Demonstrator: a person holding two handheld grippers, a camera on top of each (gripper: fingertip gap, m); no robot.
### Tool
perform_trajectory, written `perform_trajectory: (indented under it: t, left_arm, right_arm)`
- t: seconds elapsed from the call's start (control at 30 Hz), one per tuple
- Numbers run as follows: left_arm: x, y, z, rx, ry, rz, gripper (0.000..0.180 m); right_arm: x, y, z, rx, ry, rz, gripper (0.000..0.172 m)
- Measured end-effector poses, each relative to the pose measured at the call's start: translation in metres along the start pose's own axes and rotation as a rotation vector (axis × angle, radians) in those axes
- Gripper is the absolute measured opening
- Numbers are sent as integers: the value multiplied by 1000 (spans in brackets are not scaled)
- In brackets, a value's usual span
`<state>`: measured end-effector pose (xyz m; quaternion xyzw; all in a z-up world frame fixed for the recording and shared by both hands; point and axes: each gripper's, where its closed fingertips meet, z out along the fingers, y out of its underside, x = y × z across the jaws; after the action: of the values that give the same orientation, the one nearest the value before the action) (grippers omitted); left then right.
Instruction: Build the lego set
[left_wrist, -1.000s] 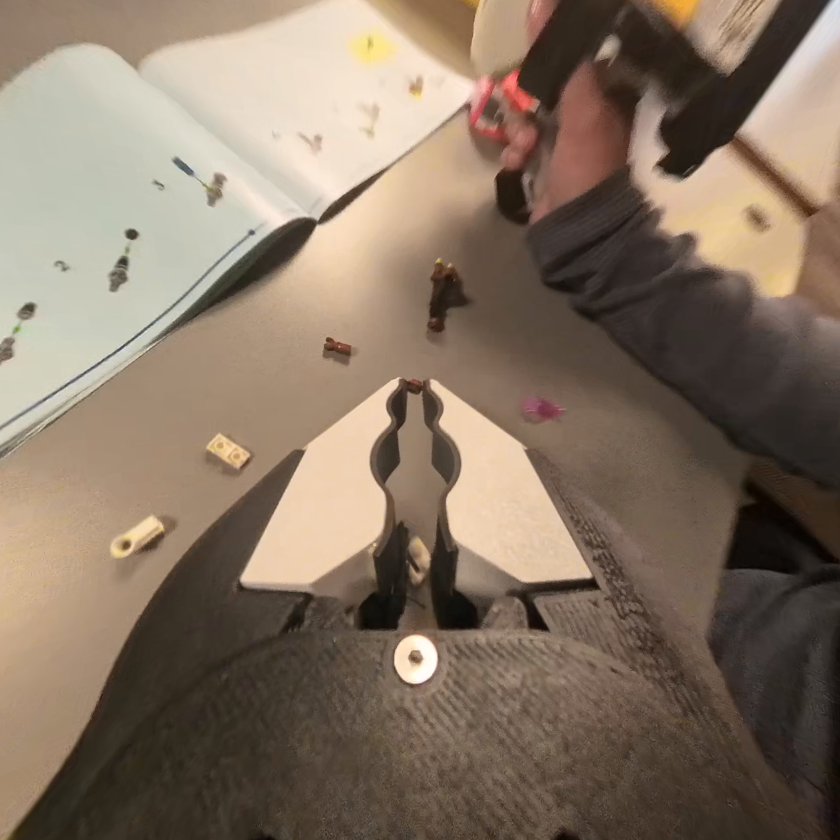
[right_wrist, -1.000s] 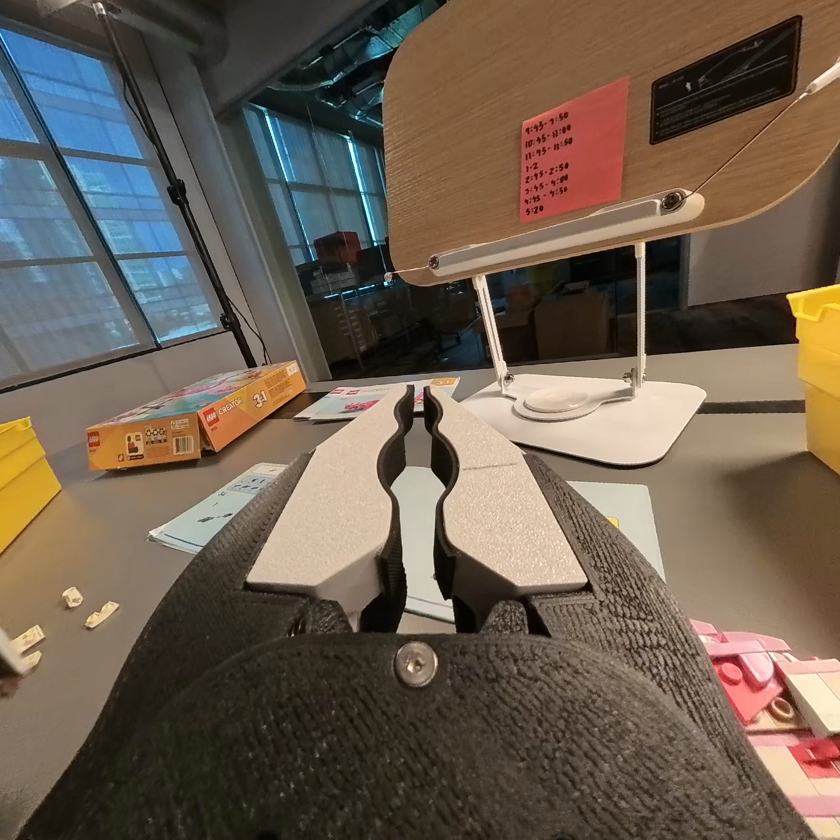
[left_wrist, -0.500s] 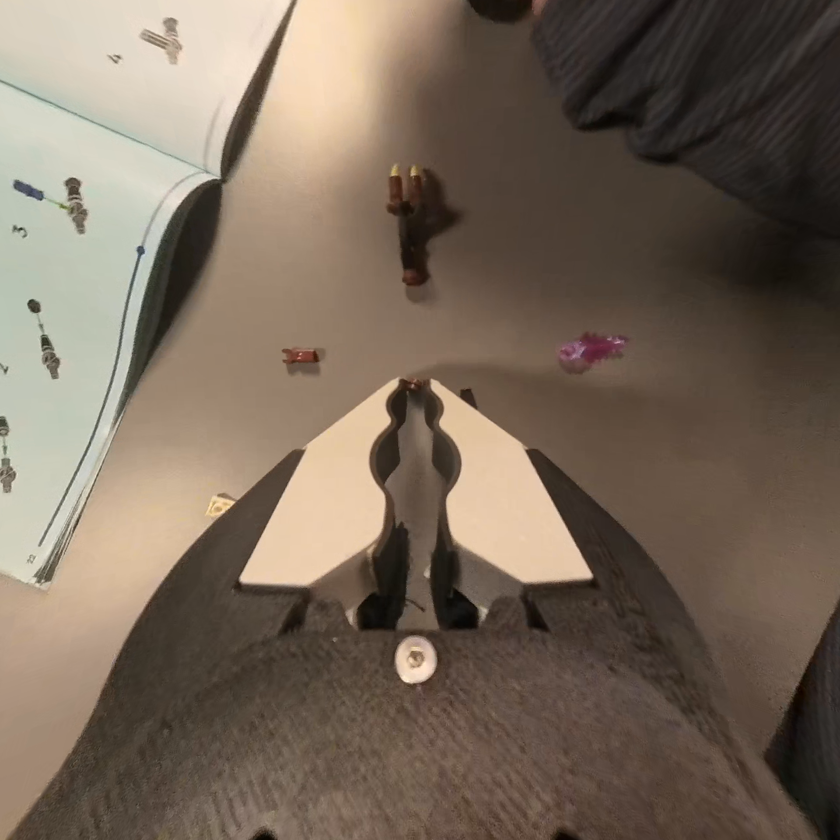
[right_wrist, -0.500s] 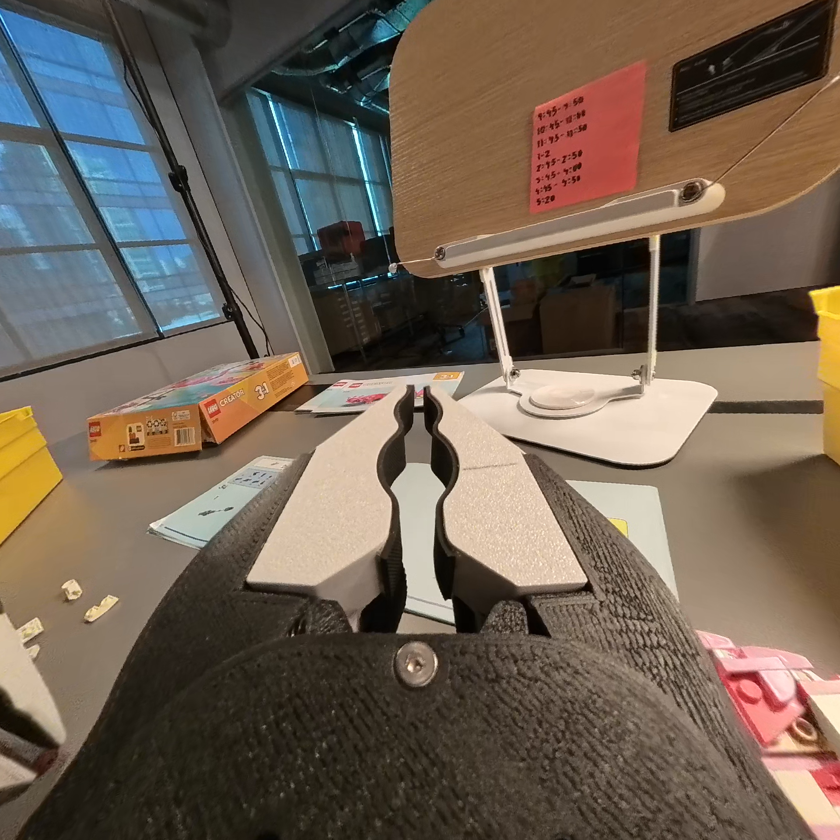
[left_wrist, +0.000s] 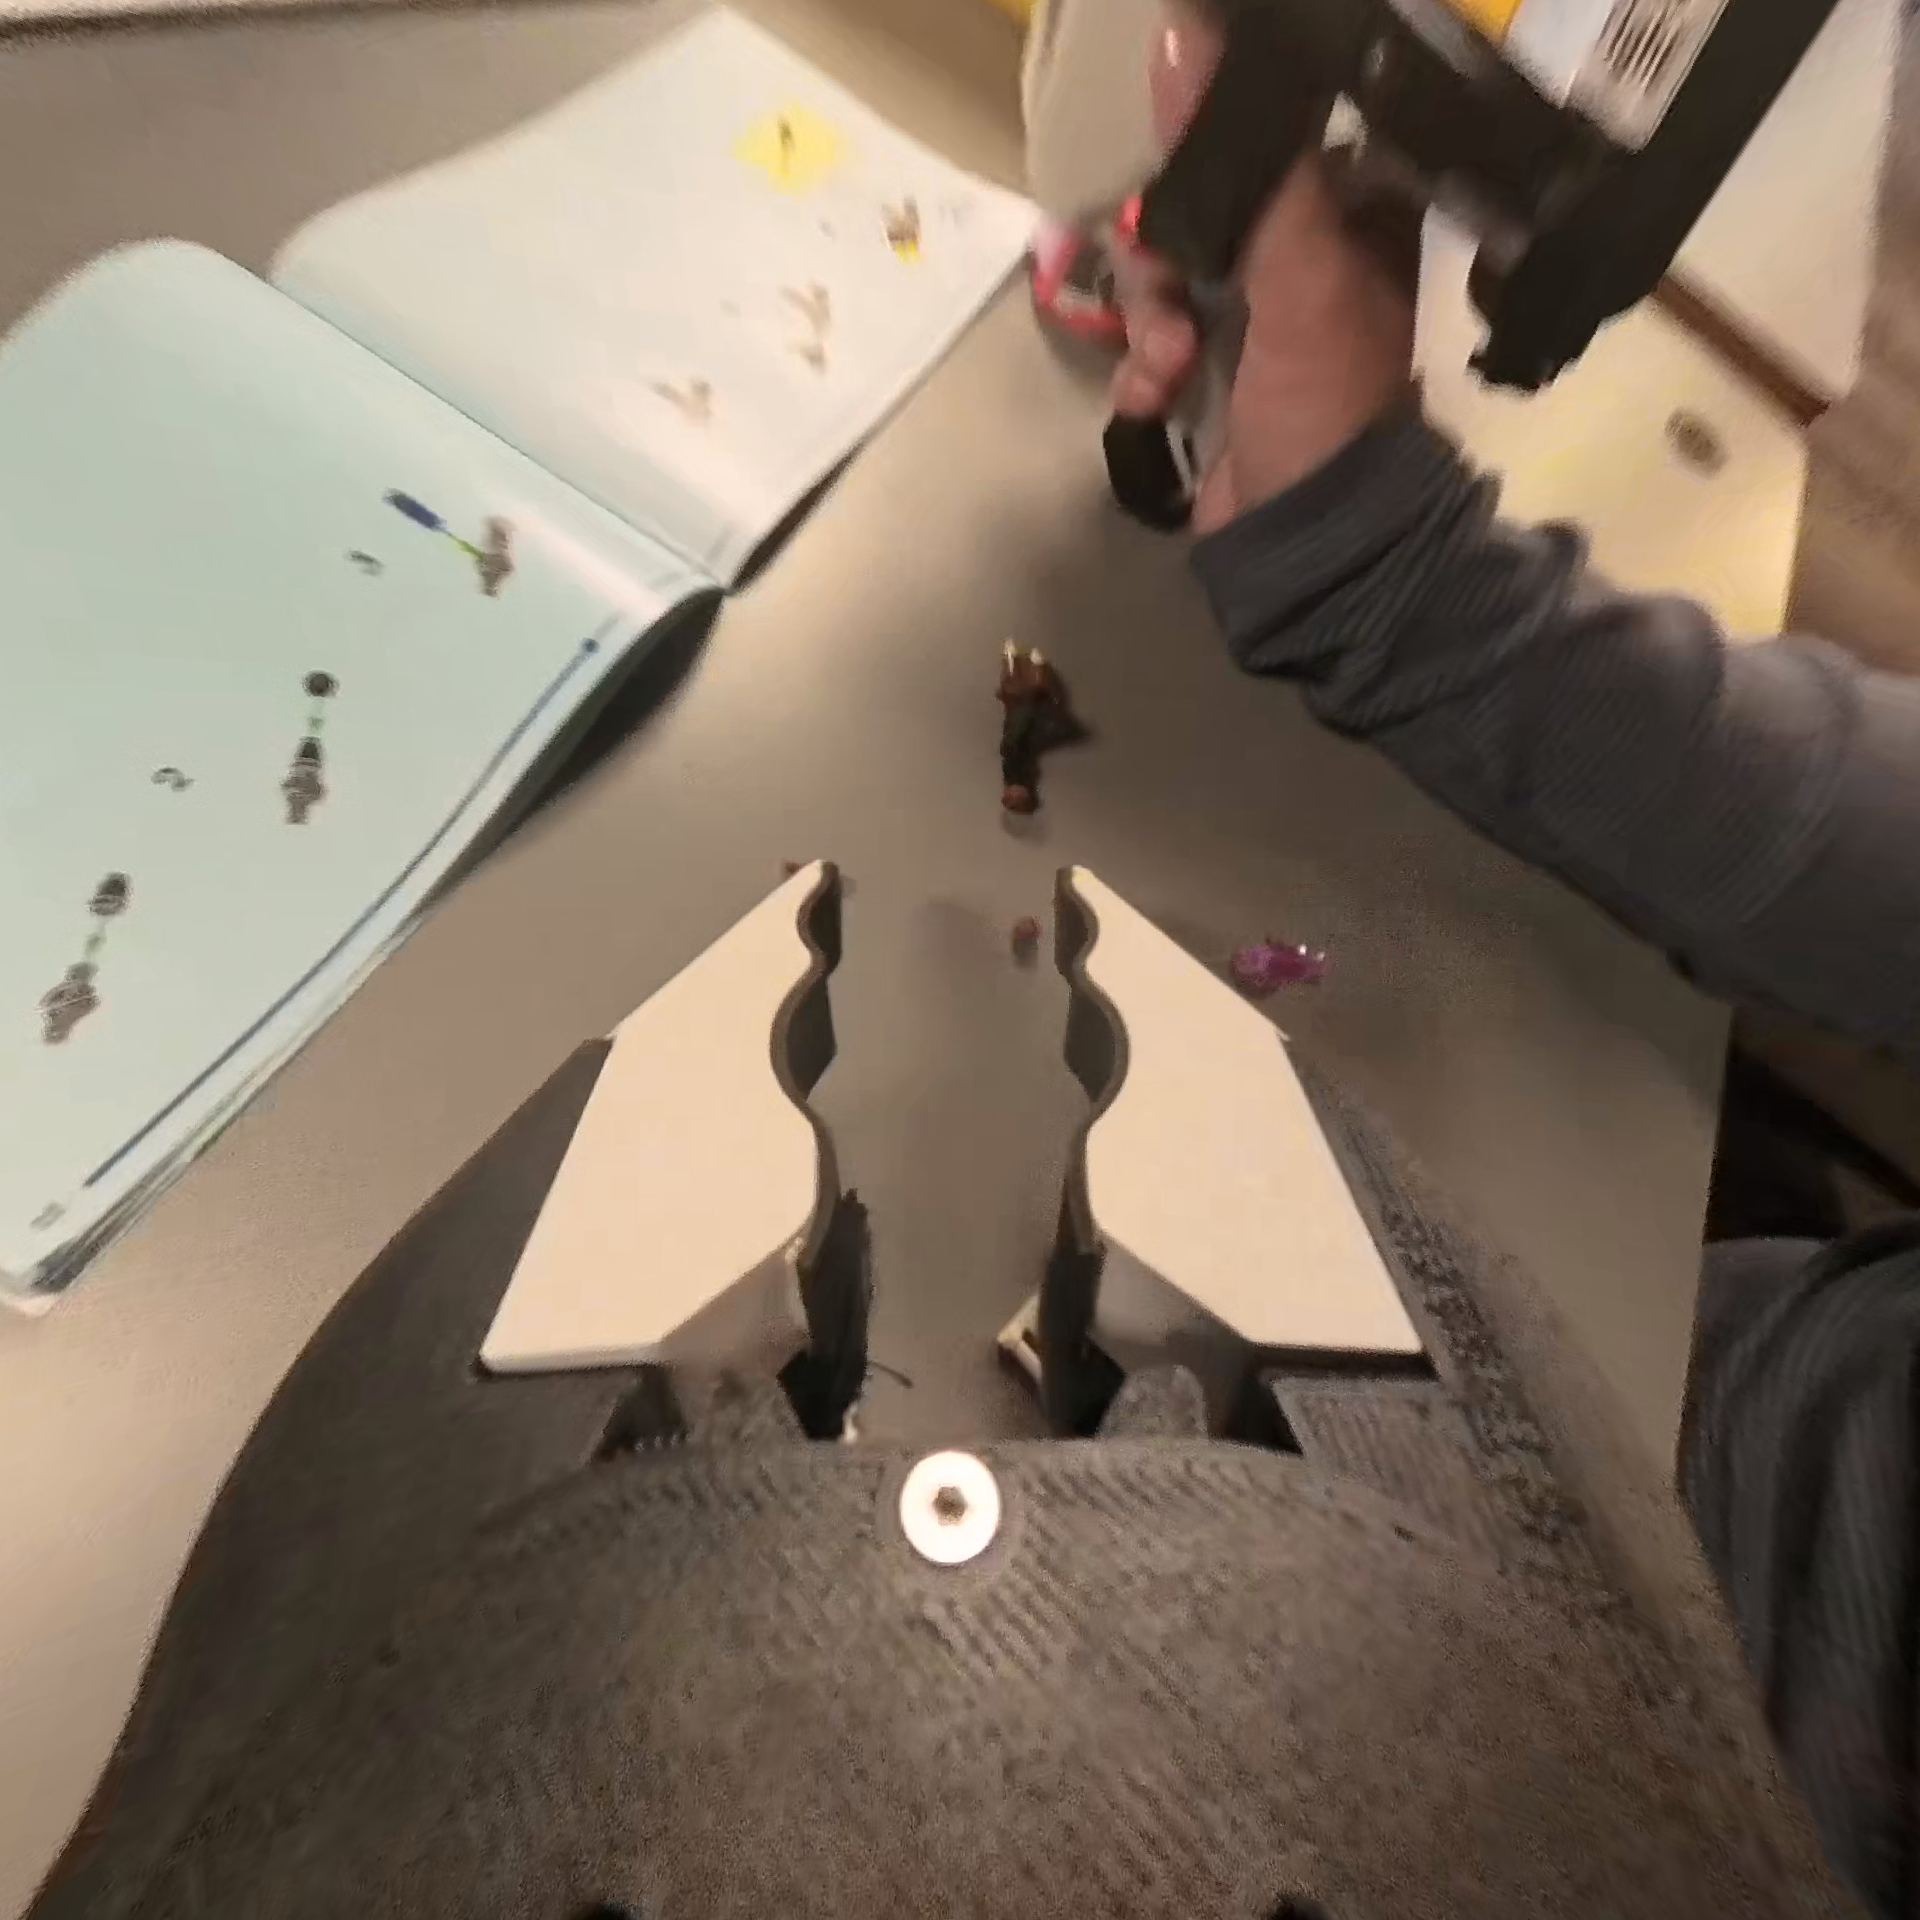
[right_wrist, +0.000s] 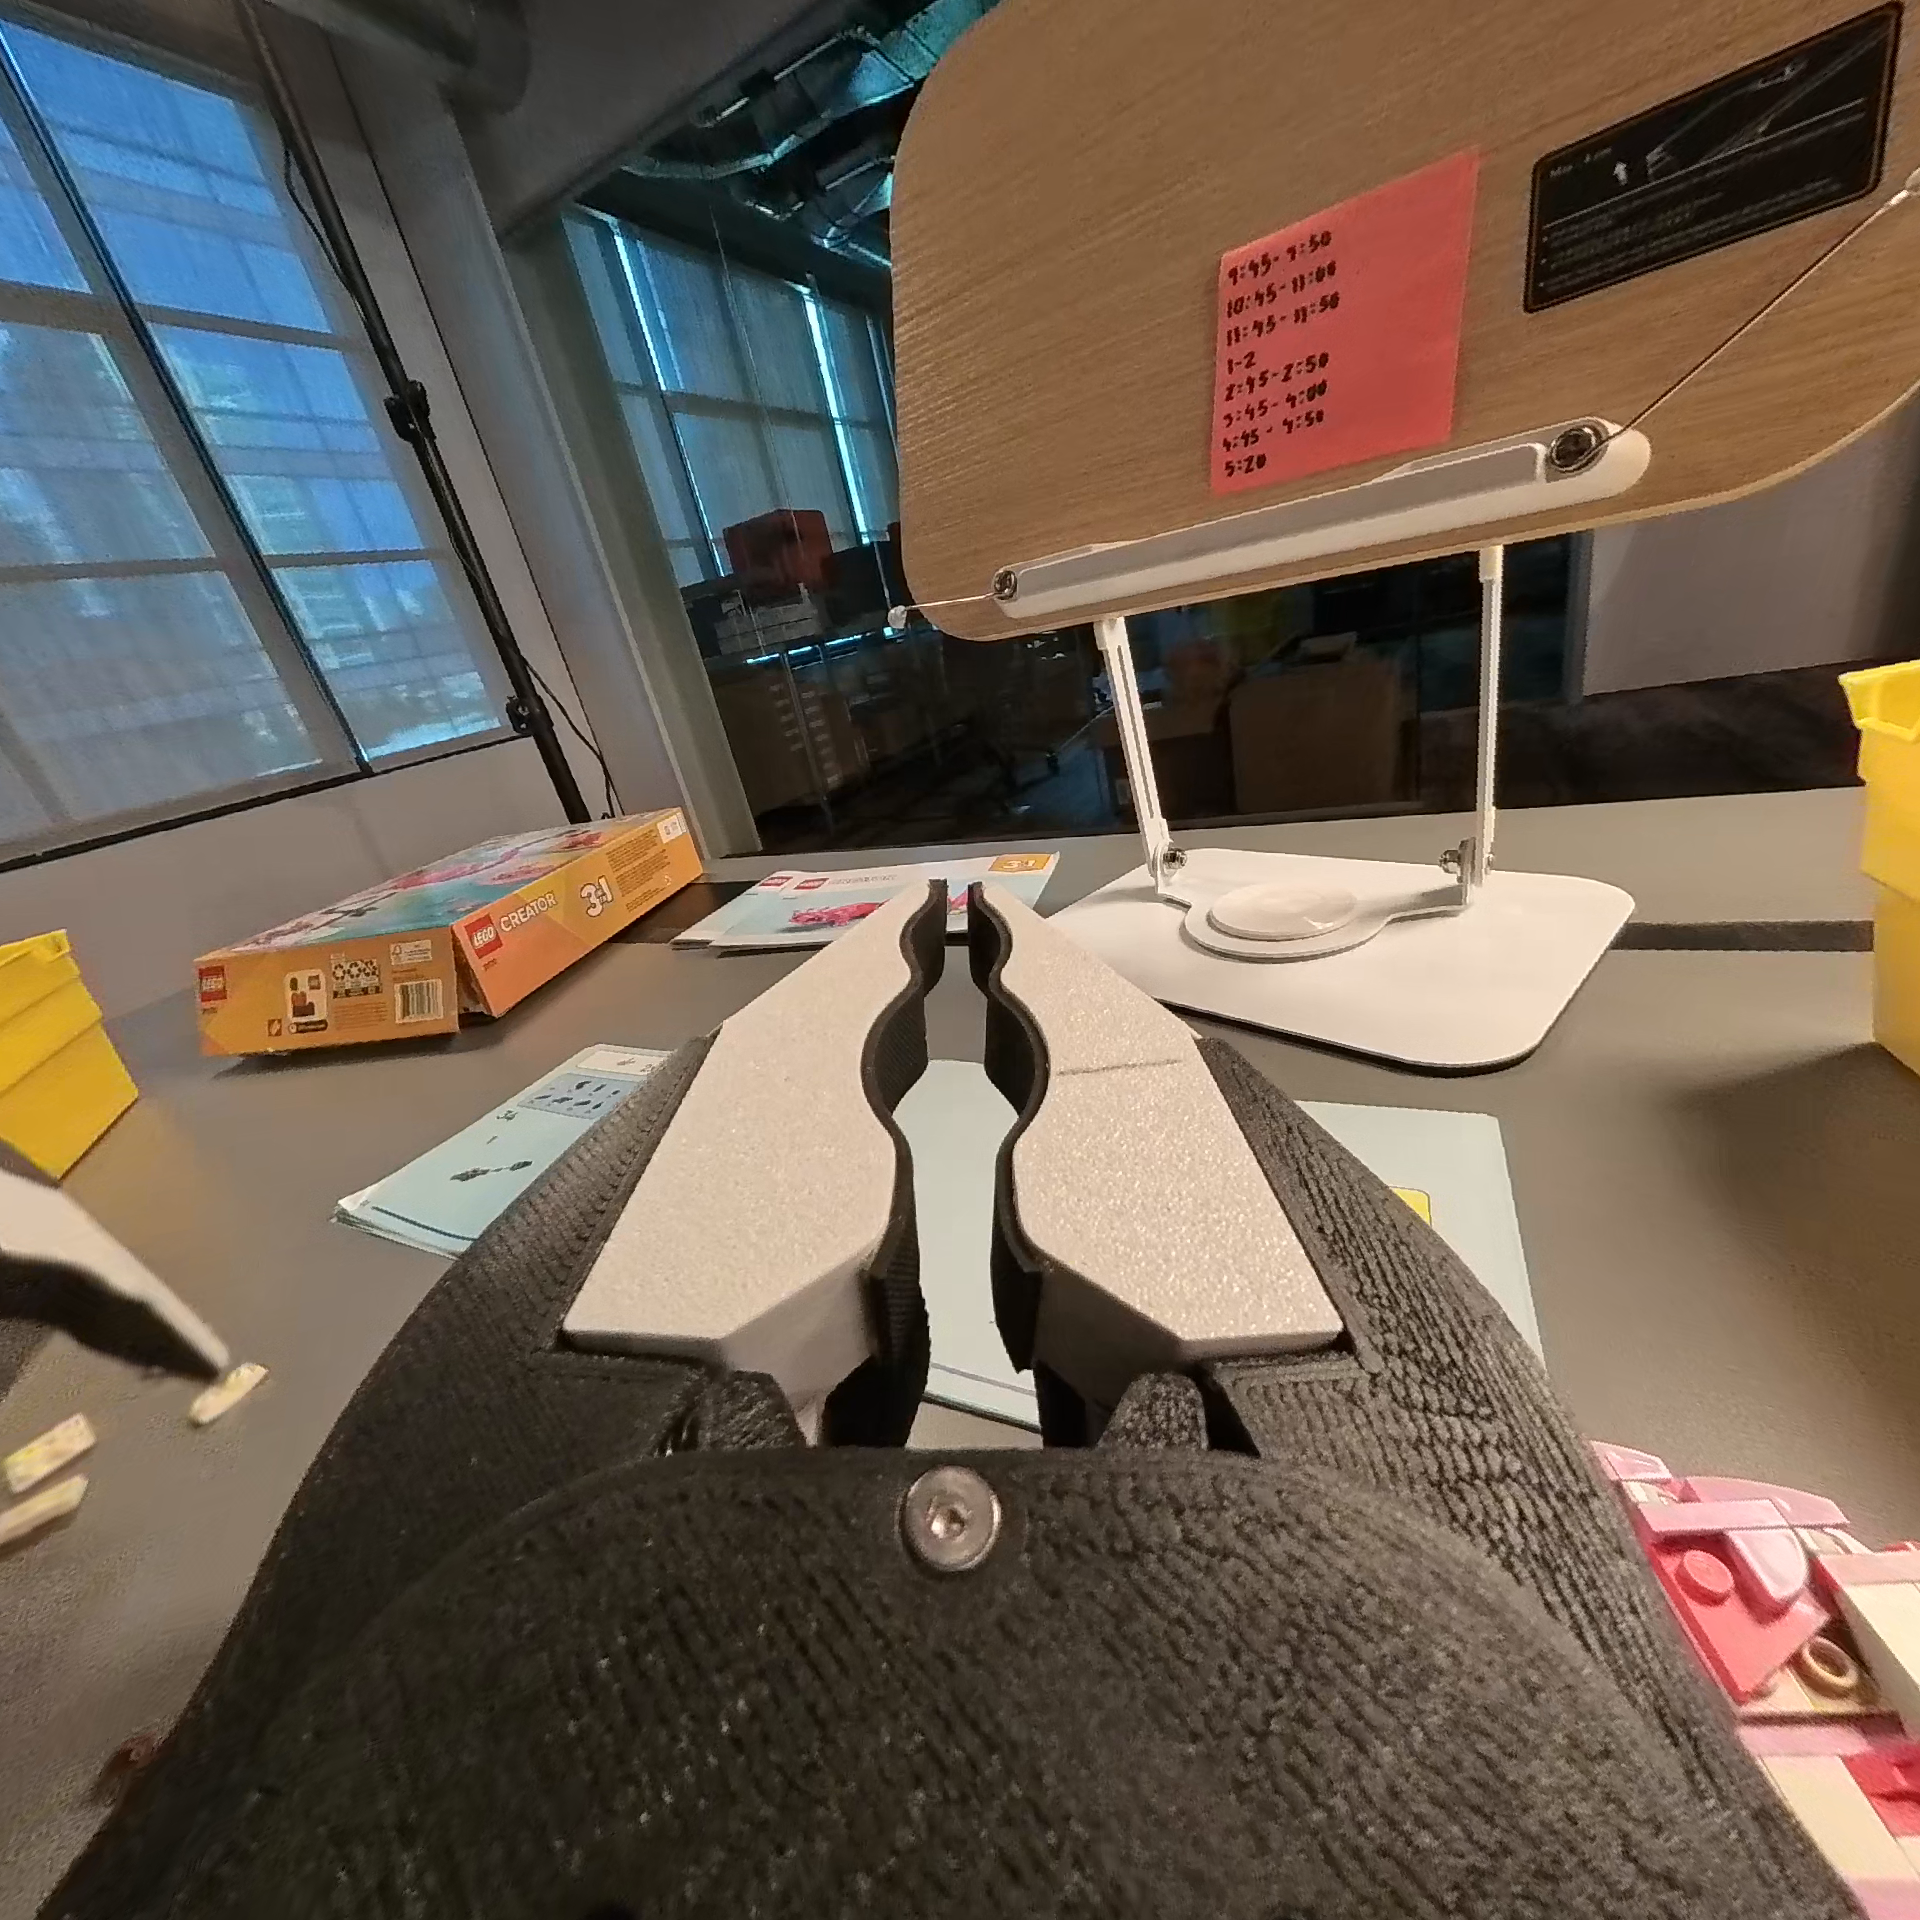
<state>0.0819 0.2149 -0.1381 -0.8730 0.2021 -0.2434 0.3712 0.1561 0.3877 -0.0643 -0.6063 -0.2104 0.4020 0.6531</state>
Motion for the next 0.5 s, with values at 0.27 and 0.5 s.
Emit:
perform_trajectory:
  t: [0.27, 0.5]
  left_arm:
    - [-12, -30, -31, 482, 22, 6, 46]
    - [-22, -28, -35, 536, -55, 3, 41]
  right_arm:
    - [1, -1, -1, 7, 4, 10, 2]
    - [0, 1, 0, -3, -1, 13, 2]
